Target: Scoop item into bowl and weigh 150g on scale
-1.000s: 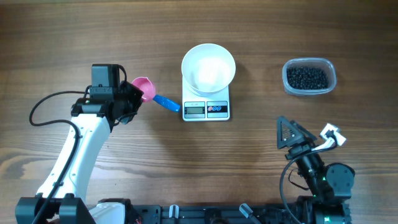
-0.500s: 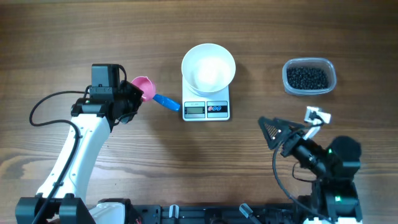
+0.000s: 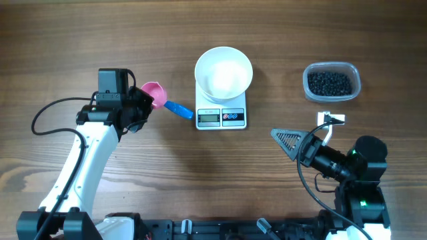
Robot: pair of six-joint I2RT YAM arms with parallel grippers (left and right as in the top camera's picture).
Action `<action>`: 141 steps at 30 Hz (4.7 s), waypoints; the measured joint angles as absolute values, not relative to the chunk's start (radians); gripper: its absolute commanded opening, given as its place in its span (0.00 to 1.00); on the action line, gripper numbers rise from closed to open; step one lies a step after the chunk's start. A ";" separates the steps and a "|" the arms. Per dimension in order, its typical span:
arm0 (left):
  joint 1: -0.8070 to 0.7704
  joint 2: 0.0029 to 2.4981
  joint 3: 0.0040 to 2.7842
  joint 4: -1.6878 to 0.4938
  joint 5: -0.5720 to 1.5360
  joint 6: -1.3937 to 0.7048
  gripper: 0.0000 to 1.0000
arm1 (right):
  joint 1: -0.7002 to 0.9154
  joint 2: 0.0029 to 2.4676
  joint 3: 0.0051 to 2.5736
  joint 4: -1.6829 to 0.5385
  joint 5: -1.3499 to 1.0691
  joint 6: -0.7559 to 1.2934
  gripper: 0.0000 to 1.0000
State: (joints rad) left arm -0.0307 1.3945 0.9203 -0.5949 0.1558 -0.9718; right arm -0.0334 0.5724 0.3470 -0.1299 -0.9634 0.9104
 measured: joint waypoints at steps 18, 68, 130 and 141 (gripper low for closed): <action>-0.031 1.394 0.920 -0.595 0.253 -0.991 0.04 | -0.033 0.572 0.347 -0.177 -1.084 0.822 1.00; -0.073 1.394 0.920 -0.557 0.414 -1.001 0.04 | 0.121 0.797 0.350 0.057 -1.133 0.766 1.00; -0.207 1.394 0.920 -0.488 0.553 -1.072 0.04 | 0.413 0.923 0.350 0.301 -0.926 0.943 0.98; -0.336 1.394 0.923 -0.580 0.458 -1.124 0.04 | 0.517 0.924 0.350 0.319 -0.582 0.952 0.88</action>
